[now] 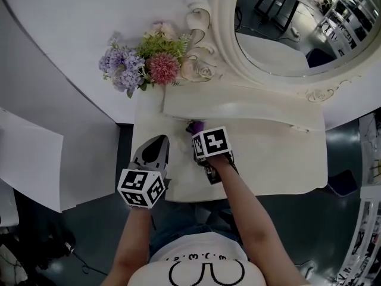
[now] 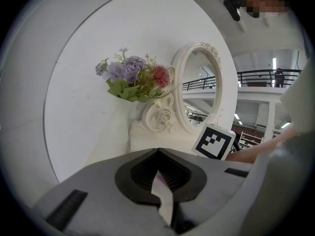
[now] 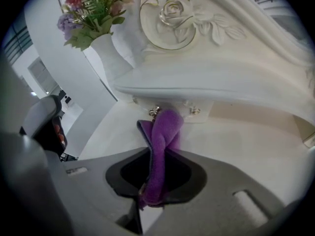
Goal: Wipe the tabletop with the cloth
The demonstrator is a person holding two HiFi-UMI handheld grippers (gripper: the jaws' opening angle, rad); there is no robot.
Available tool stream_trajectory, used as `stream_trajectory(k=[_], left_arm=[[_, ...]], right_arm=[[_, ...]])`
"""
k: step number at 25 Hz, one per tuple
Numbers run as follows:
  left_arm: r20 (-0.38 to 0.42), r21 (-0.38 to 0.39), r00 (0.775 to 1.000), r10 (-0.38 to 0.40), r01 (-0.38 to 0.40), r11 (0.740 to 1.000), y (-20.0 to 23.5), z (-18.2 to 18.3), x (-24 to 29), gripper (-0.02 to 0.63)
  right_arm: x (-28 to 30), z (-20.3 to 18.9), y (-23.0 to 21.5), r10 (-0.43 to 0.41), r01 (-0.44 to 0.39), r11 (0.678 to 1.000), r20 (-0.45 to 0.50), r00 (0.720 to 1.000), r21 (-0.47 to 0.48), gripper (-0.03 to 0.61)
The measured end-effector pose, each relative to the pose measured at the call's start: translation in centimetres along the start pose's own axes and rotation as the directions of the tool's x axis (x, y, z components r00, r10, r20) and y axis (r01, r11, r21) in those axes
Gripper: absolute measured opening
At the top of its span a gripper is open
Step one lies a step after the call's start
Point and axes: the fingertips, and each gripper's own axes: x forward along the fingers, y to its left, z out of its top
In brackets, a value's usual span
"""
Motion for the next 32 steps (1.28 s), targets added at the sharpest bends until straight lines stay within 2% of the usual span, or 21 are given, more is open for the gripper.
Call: stream_trajectory(k=[5, 10, 20, 26, 29, 32], left_arm=[[0.003, -0.015, 1.0, 0.028, -0.028, 1.0, 1.4, -0.1, -1.0, -0.003], [0.008, -0.028, 0.998, 0.063, -0.063, 0.998, 3.0, -0.2, -2.2, -0.003], [0.008, -0.059, 0.988, 0.152, -0.152, 0.987, 6.3, -1.0, -5.3, -0.003], [-0.005, -0.073, 0.982, 0.187, -0.186, 0.98, 7.7, -1.7, -6.7, -0.003], [-0.014, -0.076, 0.982, 0.191, -0.191, 0.979, 7.9, -2.0, -7.0, -0.003], [-0.026, -0.08, 0.982, 0.19, -0.191, 0.978, 7.9, -2.5, -7.3, -0.003]], right_arm=[[0.9, 0.6, 2.9, 0.09, -0.092, 0.993, 0.022, 0.996, 0.08, 0.067], [2.1, 1.5, 6.4, 0.201, -0.207, 0.969, 0.055, 0.978, 0.135, 0.067], [4.8, 4.2, 12.2, 0.29, -0.302, 0.94, 0.095, 0.952, 0.157, 0.067], [6.3, 5.7, 15.5, 0.319, -0.331, 0.93, 0.099, 0.943, 0.161, 0.066], [6.8, 5.8, 17.5, 0.39, -0.401, 0.897, 0.099, 0.916, 0.184, 0.067], [6.7, 5.9, 19.1, 0.491, -0.507, 0.834, 0.127, 0.862, 0.219, 0.067]])
